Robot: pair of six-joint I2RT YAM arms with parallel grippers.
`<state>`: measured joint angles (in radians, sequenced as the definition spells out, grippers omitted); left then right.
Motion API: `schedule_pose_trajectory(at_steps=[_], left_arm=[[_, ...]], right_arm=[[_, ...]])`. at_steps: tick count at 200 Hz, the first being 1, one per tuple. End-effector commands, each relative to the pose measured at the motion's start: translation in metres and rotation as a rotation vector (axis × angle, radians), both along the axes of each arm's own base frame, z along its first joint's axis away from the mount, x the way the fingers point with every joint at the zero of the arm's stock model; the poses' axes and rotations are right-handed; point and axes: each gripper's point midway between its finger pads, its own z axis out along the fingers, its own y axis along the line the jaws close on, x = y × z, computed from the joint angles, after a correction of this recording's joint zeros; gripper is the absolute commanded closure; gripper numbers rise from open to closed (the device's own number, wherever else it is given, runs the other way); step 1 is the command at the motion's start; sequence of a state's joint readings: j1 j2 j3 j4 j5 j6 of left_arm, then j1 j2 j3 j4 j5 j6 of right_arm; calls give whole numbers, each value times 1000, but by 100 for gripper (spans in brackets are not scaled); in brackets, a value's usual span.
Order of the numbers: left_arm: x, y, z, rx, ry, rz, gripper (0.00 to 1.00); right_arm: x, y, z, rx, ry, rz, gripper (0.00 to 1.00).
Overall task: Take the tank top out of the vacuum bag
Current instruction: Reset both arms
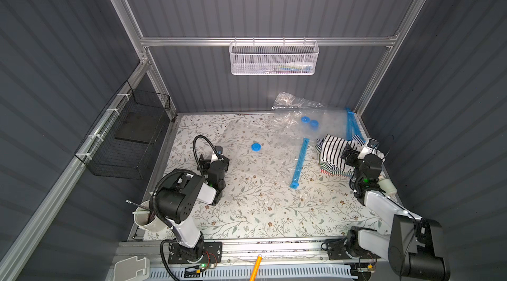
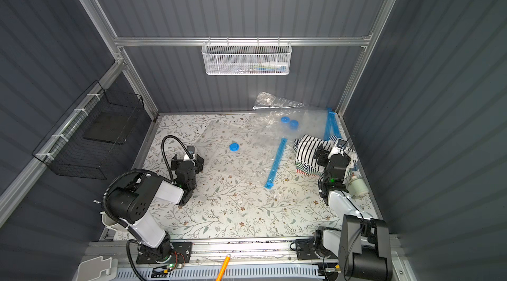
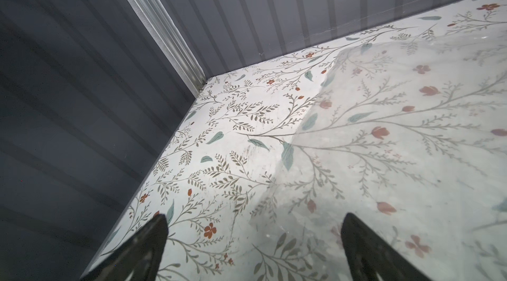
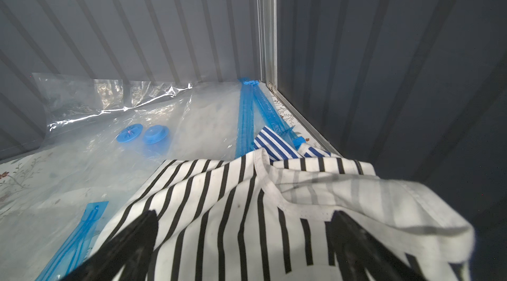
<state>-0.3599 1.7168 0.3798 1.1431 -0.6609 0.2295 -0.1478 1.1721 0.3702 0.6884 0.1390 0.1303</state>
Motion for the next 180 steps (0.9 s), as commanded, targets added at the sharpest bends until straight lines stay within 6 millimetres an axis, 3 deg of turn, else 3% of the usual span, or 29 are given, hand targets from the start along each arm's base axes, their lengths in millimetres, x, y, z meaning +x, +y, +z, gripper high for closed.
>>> schedule_pose_trajectory(at_steps=[1, 27, 46, 66, 90, 99, 117, 128, 137, 156, 169, 180], left_arm=[[0, -9, 6, -27, -15, -89, 0], [-5, -14, 3, -56, -4, -163, 0], [-13, -19, 6, -71, -41, -225, 0], [-21, -20, 4, -110, -55, -288, 0], [-18, -13, -8, -155, -43, -299, 0], [-13, -8, -4, -161, -76, -281, 0], [-9, -7, -13, -178, 7, -267, 0], [1, 1, -13, -185, 4, -222, 0], [7, 8, -15, -196, 29, -175, 0], [17, 26, -19, -211, 57, -65, 0], [17, 43, -20, -224, 56, 51, 0], [18, 45, -18, -228, 48, 66, 0]], right_arm=[[3, 17, 6, -8, -24, 96, 1], [2, 24, 5, 18, -35, 135, 1], [3, 34, -15, 42, -2, 187, 1], [4, 28, -30, 52, -35, 157, 1], [9, 34, -39, 50, -19, 195, 1], [9, 34, -40, 50, -16, 195, 1], [9, 36, -43, 47, -9, 207, 1], [9, 35, -52, 49, -10, 199, 1], [9, 38, -45, 36, -65, 212, 1], [14, 37, -53, 45, 19, 198, 1], [18, 39, -51, 10, 7, 181, 1], [18, 38, -53, 14, 27, 178, 1]])
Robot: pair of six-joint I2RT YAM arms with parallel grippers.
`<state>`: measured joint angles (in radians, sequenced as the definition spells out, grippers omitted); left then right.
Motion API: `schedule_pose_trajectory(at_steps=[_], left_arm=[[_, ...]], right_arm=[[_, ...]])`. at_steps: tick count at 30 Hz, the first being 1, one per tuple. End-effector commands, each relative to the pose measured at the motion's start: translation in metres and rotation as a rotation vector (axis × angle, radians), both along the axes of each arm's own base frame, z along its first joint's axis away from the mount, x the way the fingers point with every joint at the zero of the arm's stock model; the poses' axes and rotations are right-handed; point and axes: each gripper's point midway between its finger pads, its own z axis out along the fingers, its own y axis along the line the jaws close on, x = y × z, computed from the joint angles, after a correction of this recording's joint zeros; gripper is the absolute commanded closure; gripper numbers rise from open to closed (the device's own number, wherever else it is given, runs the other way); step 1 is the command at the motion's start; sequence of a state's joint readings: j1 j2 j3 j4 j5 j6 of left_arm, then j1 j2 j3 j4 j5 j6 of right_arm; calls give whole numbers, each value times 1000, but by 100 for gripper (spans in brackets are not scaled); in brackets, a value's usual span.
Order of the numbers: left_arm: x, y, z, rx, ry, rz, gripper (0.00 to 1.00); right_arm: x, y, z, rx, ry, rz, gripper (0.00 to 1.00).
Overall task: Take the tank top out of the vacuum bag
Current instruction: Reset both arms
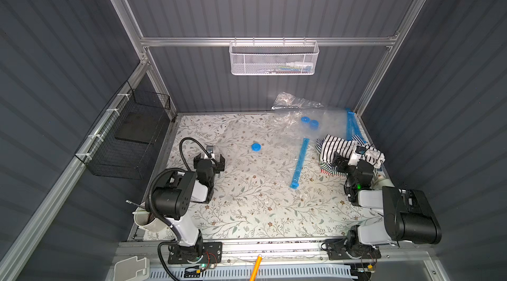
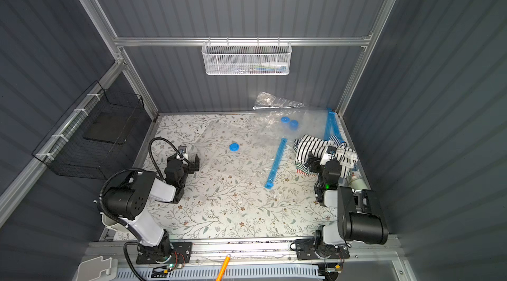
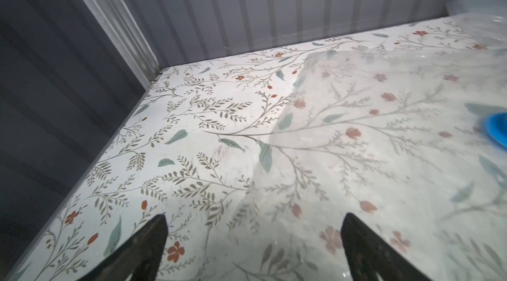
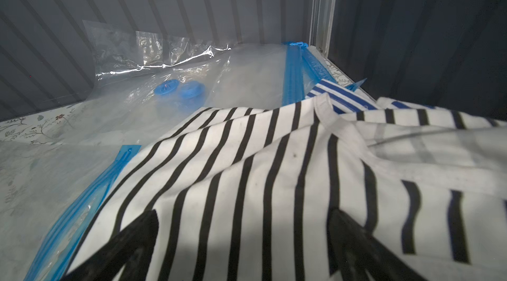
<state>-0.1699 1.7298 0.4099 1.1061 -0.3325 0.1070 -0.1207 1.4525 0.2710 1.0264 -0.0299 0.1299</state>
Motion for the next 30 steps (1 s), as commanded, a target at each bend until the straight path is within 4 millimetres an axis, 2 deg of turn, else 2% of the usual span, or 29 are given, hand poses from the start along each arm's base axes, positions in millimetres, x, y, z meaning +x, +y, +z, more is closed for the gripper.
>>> schedule_pose_trajectory(at_steps=[1, 30], left_arm=[[-3, 26, -9, -25, 44, 156, 0], [-3, 26, -10, -27, 49, 155, 0]], right_arm=[[7, 0, 8, -27, -11, -14, 1], [5, -1, 10, -30, -31, -31, 1]])
